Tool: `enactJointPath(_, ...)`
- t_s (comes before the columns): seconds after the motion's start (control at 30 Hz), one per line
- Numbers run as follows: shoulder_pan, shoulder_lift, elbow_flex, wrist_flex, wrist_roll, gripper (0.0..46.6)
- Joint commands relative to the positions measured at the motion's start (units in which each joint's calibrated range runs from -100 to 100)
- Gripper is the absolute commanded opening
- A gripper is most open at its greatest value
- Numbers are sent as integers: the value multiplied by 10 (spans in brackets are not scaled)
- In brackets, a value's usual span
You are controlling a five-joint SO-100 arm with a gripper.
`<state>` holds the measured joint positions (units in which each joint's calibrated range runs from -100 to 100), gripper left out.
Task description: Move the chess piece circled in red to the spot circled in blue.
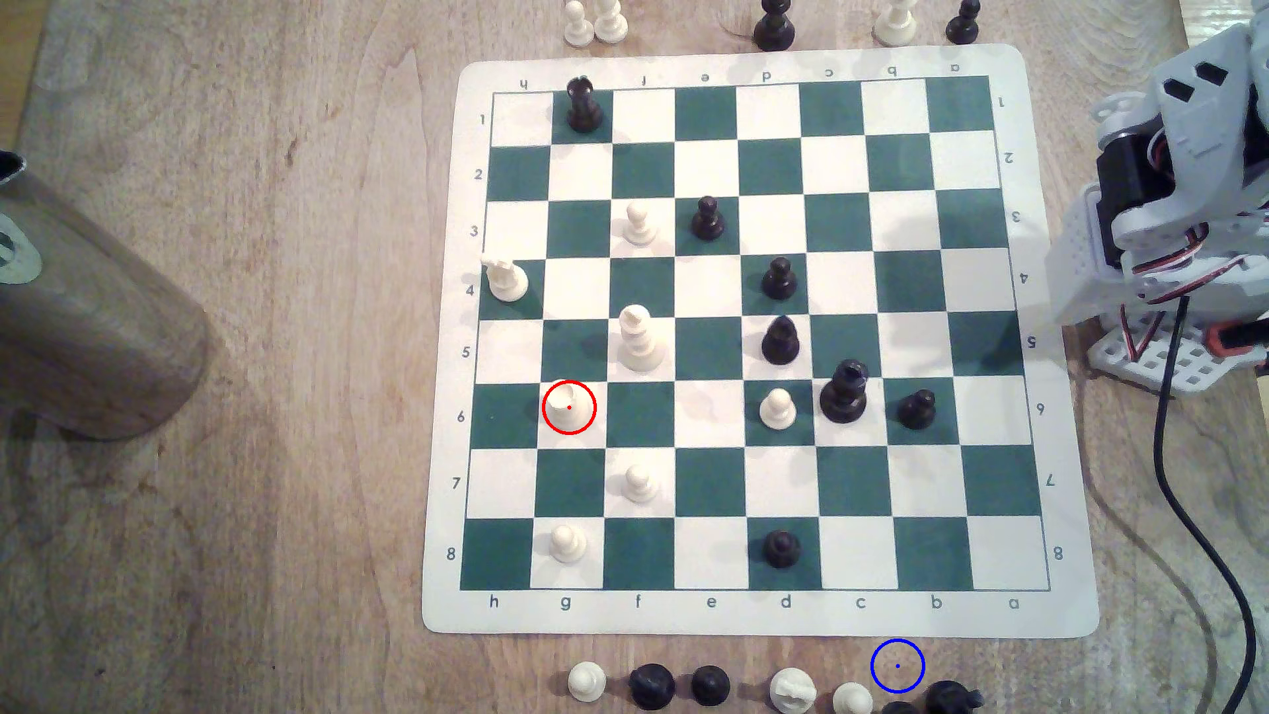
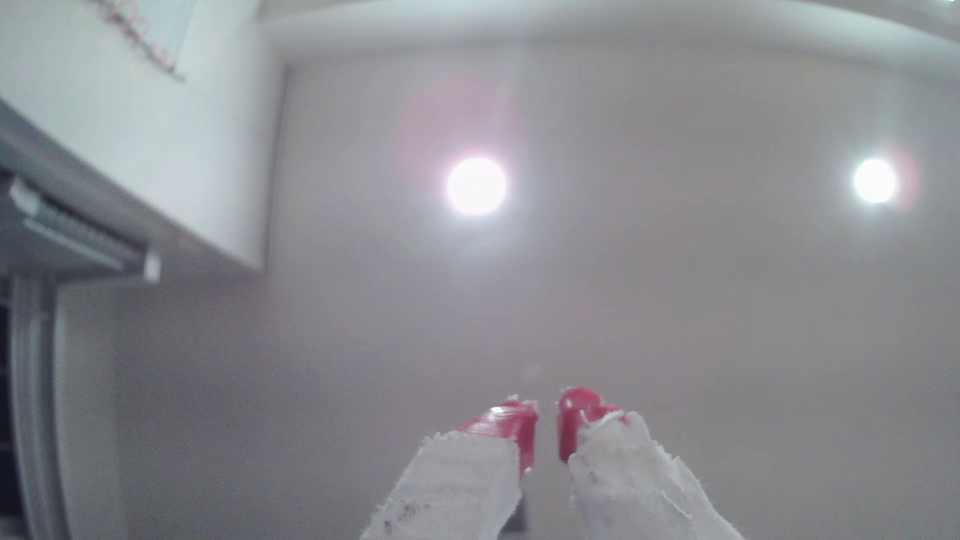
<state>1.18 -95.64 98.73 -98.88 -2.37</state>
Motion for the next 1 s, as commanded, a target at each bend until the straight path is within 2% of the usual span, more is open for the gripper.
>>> enactJointPath(0.0, -7, -2, 12, 3, 1, 27)
enactJointPath(0.13, -43, -1, -26, 163, 1, 27)
enactJointPath(0.23, -54, -1, -129, 393, 1, 26)
enactJointPath(0.47, -55, 0, -282, 769, -1, 26)
enactJointPath(0.5, -47, 0, -327, 895, -2, 26)
enactJointPath(0.57, -34, 0, -370, 1015, -3, 26)
enactJointPath(0.7, -15, 0, -406, 1203, -3, 26)
enactJointPath(0.8, -17, 0, -403, 1250, -3, 22)
enactJointPath(0.97, -22, 0, -418, 1420, 0, 5)
